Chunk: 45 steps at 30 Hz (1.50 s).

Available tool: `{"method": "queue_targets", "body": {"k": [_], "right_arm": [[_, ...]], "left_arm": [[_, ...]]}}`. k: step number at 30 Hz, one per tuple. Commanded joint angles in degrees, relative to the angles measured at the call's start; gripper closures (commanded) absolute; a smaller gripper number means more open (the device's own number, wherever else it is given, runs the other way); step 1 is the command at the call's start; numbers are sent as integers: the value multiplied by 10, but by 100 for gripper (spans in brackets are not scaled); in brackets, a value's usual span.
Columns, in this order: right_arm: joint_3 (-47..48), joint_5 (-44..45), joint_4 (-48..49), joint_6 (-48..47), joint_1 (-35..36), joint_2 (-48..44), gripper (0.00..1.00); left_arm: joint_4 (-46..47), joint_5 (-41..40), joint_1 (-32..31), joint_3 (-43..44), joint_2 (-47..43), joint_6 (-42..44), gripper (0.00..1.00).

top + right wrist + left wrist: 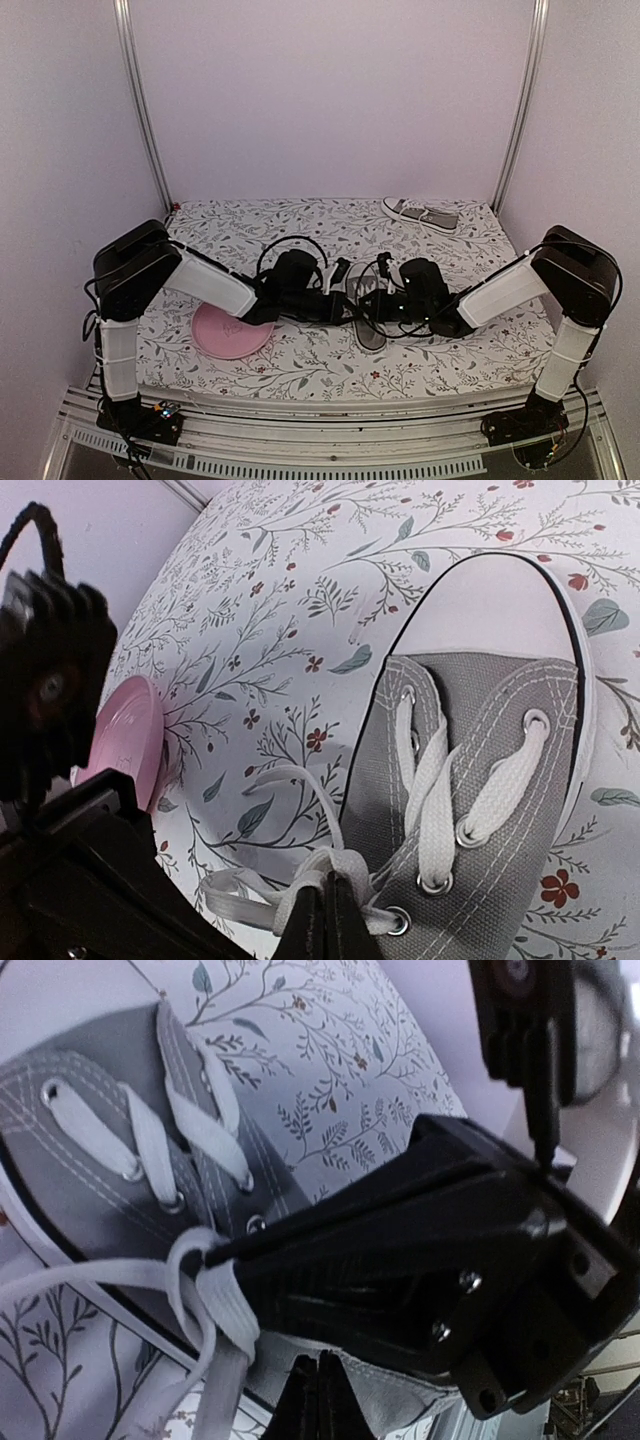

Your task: Tie the shoes

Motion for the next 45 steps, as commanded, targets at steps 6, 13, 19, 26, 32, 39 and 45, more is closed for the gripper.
{"method": "queue_targets", "body": {"k": [6,13,19,26,32,39,45], "right_arm": [[-7,27,6,13,-3,5,98],[-15,25,8,14,-4,-1,98],[-17,23,9,14,-4,-2,98],[-20,22,10,14,-4,-4,98],[-21,23,12,14,-4,-5,98],[-22,21,16,16,-4,-6,98],[-24,21,15,16,-4,-7,98]], "left_arm": [[1,1,-6,-24,-32,-11,100],[-32,-58,26,-29,-118,37,74],[-60,-32,55,10,-69,48,63],[-83,3,58,65,8,44,75],[-76,18,58,75,31,36,80],[-57,31,58,76,44,27,80],[-40,49,58,74,51,21,82]]}}
